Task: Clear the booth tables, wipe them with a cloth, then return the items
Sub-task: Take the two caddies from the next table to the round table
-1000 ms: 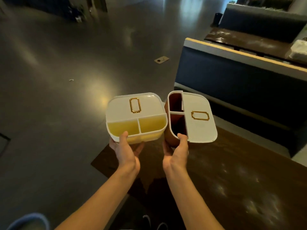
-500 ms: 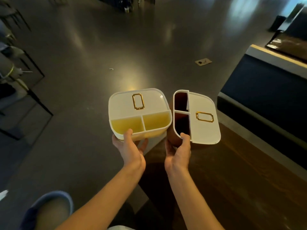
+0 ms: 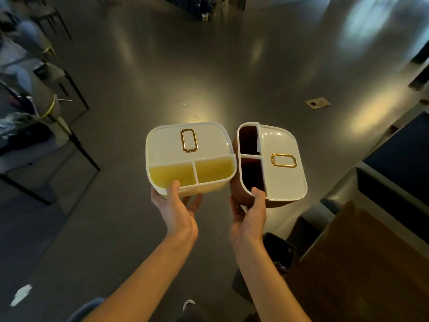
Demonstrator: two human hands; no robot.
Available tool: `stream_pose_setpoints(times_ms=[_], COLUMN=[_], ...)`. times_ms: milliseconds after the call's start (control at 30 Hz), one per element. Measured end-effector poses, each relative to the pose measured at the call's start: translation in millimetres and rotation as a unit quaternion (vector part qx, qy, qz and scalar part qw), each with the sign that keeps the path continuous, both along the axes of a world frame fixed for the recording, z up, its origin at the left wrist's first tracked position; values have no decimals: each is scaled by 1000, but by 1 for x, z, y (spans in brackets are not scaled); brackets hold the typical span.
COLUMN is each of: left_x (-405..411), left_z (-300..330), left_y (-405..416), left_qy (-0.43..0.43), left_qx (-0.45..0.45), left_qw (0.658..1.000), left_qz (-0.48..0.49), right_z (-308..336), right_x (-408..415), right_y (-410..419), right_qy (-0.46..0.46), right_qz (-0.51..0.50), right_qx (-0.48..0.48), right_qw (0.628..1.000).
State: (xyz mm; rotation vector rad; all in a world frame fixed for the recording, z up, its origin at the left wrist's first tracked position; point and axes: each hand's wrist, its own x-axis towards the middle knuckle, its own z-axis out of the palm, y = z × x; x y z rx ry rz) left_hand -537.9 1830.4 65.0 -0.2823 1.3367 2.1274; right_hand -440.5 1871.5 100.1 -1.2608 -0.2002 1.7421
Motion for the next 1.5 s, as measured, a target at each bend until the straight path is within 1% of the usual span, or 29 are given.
stream_pose_setpoints(times_ms=[167, 233, 500, 667, 700, 733, 833, 1000, 1233, 1500], left_x=[-68, -85, -147, -195, -217, -218, -270, -385, -533, -637], left_z=[9, 13, 22, 23, 20, 21, 17, 21, 40, 42], left_y=[-1, 1, 18, 9, 1, 0, -23, -78, -180, -279], left_qy=[-5, -11, 12, 17, 14, 20, 13, 21, 30, 24], left_qx=[0, -1, 11, 11, 18, 7, 7, 6, 9, 26], left_qw=[999, 998, 994, 989, 986, 986, 980, 969, 945, 897], left_qz=[52, 66, 104, 149, 165, 165, 197, 245, 326, 442], right_z=[5, 7, 7, 7, 6, 7, 9, 15, 27, 30], right_x=[-69, -86, -150, -202, -227, -228, -287, -406, -571, -706], right_y=[9, 14, 45, 48, 43, 42, 24, -19, -108, -199], right_qy=[-1, -2, -16, -25, -27, -26, -25, -18, 21, 5], right_qz=[61, 81, 126, 188, 208, 209, 243, 286, 367, 501], right_qx=[7, 10, 36, 66, 69, 71, 75, 81, 81, 109], right_qw=[998, 997, 991, 980, 975, 975, 967, 955, 926, 859])
